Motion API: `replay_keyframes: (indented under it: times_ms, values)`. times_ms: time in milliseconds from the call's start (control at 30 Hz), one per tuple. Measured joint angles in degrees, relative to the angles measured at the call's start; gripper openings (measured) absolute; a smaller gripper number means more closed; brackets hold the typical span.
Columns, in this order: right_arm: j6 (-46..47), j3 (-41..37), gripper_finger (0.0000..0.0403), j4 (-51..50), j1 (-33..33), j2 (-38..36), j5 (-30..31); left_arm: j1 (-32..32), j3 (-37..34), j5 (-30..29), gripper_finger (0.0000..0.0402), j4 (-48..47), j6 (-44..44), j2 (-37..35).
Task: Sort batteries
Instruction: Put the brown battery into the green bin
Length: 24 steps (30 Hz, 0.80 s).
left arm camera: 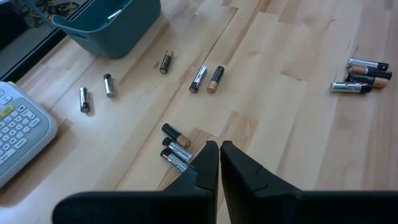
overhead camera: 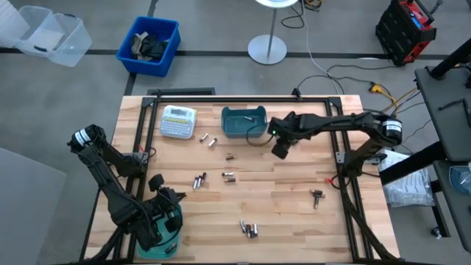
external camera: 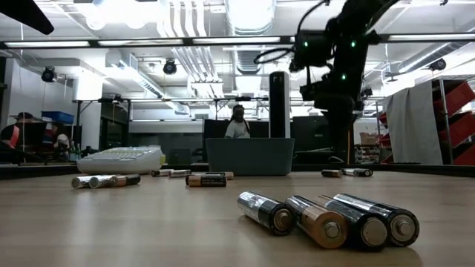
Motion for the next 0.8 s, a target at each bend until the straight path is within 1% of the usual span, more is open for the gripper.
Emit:
replay_keyframes:
  times_ms: [67,133,300,400,800]
  values:
    - [-0.91,-0.94,0.0155,1.50,-2.07,0.02,-2.45,0.00,0.00,-0.02,0.0000,0.00,0.00,0.00]
    - [-2.01,-2.05,0.0168,3.71,-3.63,0.18,-2.92,-0.03,0.00,-0.02,0.0000,-0.01,0.02,0.00]
    - [-2.81,-3.94,0.0186,6.67,-6.20,1.51,-6.25,-0.04,0.00,-0.43,0.0000,-0.02,0.68,0.00]
    - [-3.53,-4.60,0.0186,7.44,-6.40,2.99,-6.33,-0.02,0.00,-1.18,0.0000,-0.02,0.70,0.00]
    - [-4.07,-4.58,0.0166,8.86,-6.25,9.81,-6.57,-0.02,0.00,-1.36,0.0000,0.00,0.70,0.00]
